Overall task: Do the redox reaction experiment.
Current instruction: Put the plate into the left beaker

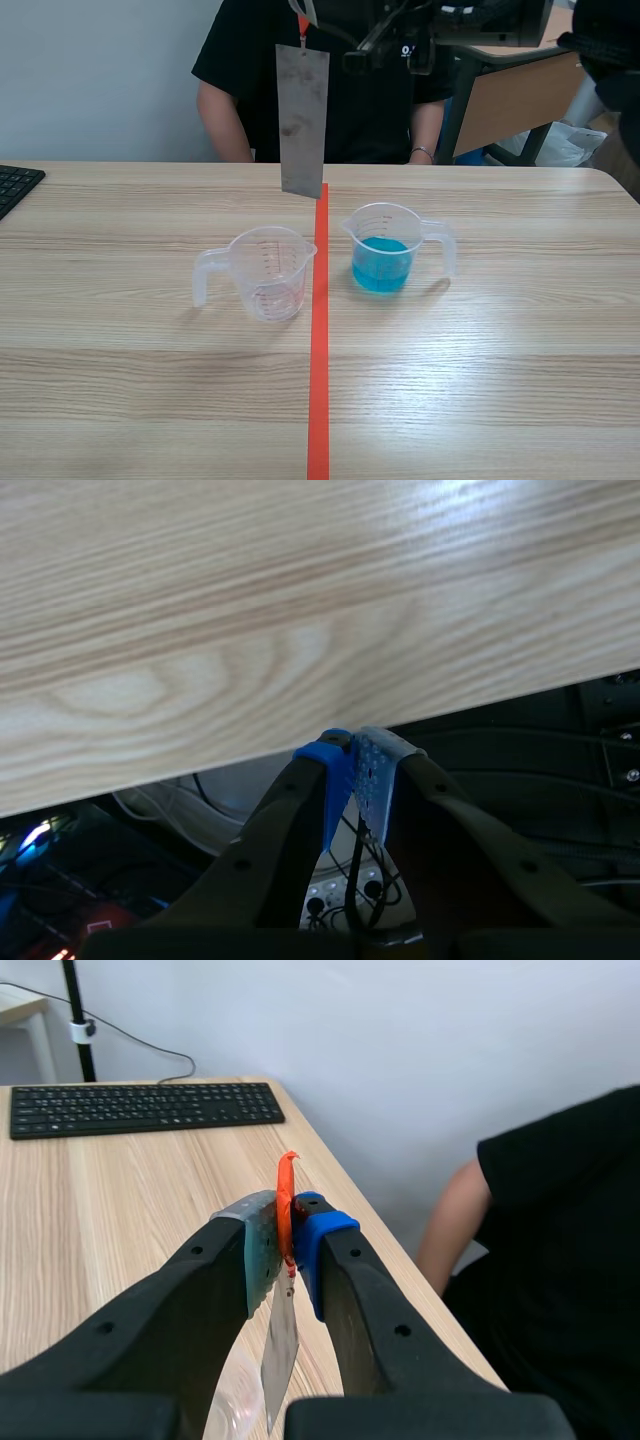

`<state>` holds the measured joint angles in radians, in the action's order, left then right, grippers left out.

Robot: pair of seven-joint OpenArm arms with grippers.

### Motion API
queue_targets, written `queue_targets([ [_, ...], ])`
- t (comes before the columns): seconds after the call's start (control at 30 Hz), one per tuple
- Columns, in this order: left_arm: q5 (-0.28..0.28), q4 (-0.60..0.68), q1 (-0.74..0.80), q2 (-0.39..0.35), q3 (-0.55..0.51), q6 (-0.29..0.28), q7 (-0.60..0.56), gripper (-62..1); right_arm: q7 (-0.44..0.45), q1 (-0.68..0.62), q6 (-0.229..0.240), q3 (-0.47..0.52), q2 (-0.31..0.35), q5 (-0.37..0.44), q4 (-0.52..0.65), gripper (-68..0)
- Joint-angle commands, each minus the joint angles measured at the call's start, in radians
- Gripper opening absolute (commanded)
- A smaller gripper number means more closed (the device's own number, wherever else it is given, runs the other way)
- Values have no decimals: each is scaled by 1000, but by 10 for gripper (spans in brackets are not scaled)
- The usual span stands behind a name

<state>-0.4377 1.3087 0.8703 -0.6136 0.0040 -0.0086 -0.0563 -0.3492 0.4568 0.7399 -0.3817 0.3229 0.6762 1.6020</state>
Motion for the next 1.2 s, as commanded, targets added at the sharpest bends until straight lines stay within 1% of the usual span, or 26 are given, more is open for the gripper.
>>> queue_targets([
  [0.0,18,14,14,14,-14,-3,-8,-562,10,32,6,-7,-17,-3,18,-660],
  [0.13,63,14,42,48,-52,-4,-56,-562,3,32,6,-42,-55,-23,18,-660],
  [0.23,68,14,62,66,-76,-5,-90,-562,-2,31,6,-72,-77,-40,18,-660],
  [0.37,68,14,65,68,-79,-5,-82,-562,-5,31,6,-106,-99,-67,18,-660],
  [0.53,68,14,66,68,-79,-5,-73,-563,-4,31,6,-124,-101,-68,18,-660],
  [0.73,68,13,65,68,-79,-5,-29,-563,-5,18,6,-124,-101,-71,18,-660],
  [0.97,68,13,65,70,-79,-5,-29,-563,-4,3,6,-124,-101,-116,18,-660],
  [1.17,68,13,65,70,-79,-5,-29,-562,-4,3,6,-124,-101,-116,16,-660],
])
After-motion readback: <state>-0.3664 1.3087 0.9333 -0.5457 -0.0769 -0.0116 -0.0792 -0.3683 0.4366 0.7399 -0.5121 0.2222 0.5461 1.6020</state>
